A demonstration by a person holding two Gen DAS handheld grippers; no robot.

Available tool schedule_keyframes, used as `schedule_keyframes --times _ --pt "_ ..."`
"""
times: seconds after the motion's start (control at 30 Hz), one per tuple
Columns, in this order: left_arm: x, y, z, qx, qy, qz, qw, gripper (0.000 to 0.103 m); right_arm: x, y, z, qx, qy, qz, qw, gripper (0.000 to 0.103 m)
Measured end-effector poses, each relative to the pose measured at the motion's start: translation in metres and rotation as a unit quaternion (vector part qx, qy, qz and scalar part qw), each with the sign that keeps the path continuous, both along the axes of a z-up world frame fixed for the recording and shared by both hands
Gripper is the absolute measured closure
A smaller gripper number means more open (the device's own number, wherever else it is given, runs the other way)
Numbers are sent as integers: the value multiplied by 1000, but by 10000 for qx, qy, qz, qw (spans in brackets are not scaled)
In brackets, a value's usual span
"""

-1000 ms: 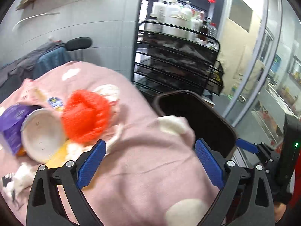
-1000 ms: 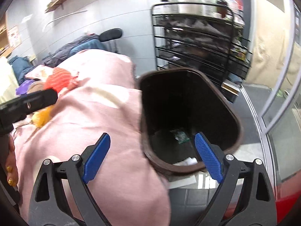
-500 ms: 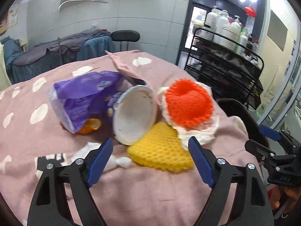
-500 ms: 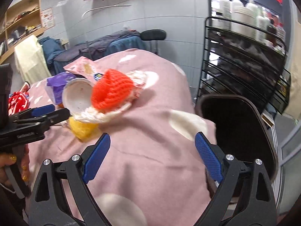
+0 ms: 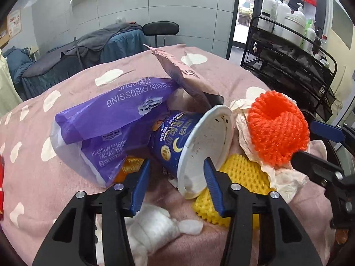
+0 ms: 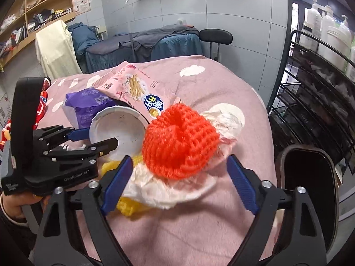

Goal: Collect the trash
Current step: 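Grasp the orange foam net with the right tool while the left tool grasps the blue cup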

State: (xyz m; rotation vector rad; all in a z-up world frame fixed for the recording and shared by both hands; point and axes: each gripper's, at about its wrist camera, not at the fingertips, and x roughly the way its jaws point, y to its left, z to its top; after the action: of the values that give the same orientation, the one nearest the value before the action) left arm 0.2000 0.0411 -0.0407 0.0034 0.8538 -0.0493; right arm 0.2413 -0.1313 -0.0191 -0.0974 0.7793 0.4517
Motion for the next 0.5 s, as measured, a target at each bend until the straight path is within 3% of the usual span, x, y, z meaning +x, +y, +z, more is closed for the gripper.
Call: schedule_keyframes --times 0.1,0.2,0.3,0.43,0.5 --pt "4 2 -1 -55 29 41 10000 71 13 7 -4 -98 54 -60 9999 31" --pt "7 5 -2 -133 63 121 9998 84 22 10 -12 -33 274 -43 9996 53" --pt "6 7 -3 -167 43 179 9997 89 21 9 -15 27 297 -17 9996 71" --pt "2 10 1 -233 -47 257 9994 93 17 2 -12 214 281 -47 9994 81" --pt "-2 12 6 -255 -135 293 9992 95 12 -2 -6 290 183 -67 9994 81"
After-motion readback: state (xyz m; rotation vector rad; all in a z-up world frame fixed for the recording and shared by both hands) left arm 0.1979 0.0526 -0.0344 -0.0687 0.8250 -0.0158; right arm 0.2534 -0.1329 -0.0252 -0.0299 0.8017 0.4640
